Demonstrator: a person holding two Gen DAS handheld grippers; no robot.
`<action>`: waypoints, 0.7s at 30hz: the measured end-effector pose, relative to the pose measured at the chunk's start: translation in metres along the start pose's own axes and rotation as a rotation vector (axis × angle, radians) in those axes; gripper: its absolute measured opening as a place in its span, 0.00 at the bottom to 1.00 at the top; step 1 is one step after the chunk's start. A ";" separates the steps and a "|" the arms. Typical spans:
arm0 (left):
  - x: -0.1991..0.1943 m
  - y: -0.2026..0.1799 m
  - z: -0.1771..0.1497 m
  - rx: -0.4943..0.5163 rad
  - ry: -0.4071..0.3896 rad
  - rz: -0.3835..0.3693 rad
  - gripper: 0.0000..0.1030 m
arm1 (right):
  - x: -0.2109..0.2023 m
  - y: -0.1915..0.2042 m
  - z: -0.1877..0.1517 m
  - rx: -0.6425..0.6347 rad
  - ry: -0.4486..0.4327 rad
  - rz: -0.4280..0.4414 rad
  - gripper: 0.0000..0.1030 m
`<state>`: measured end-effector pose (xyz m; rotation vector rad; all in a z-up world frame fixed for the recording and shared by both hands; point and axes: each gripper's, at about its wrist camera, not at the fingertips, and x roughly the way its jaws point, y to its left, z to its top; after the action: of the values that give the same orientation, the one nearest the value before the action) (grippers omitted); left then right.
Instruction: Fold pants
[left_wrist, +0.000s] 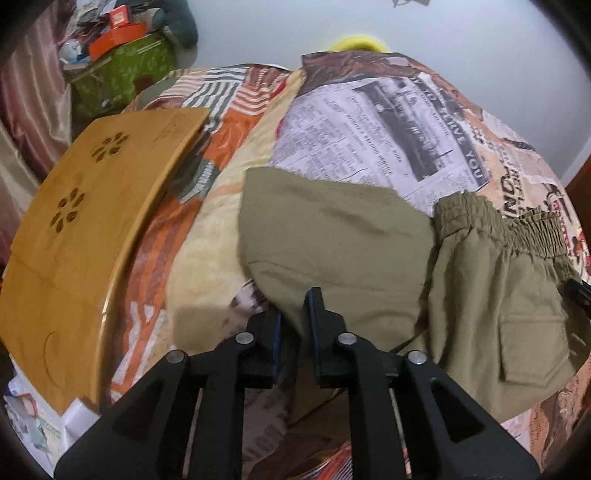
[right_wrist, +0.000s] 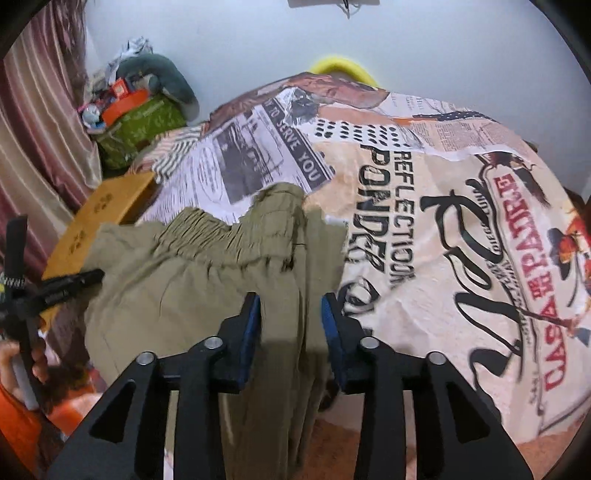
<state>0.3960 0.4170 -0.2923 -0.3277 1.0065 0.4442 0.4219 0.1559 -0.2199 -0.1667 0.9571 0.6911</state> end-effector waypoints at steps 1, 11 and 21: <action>0.000 0.000 -0.002 0.006 0.012 0.019 0.19 | -0.006 0.002 -0.002 -0.012 0.018 0.010 0.37; -0.094 -0.027 -0.030 0.219 -0.048 0.125 0.27 | -0.083 0.023 -0.011 -0.093 -0.058 0.012 0.50; -0.261 -0.070 -0.069 0.311 -0.295 0.018 0.41 | -0.224 0.051 -0.025 -0.107 -0.290 0.074 0.50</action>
<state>0.2606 0.2716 -0.0962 0.0268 0.7754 0.3340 0.2884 0.0804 -0.0477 -0.1218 0.6519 0.8107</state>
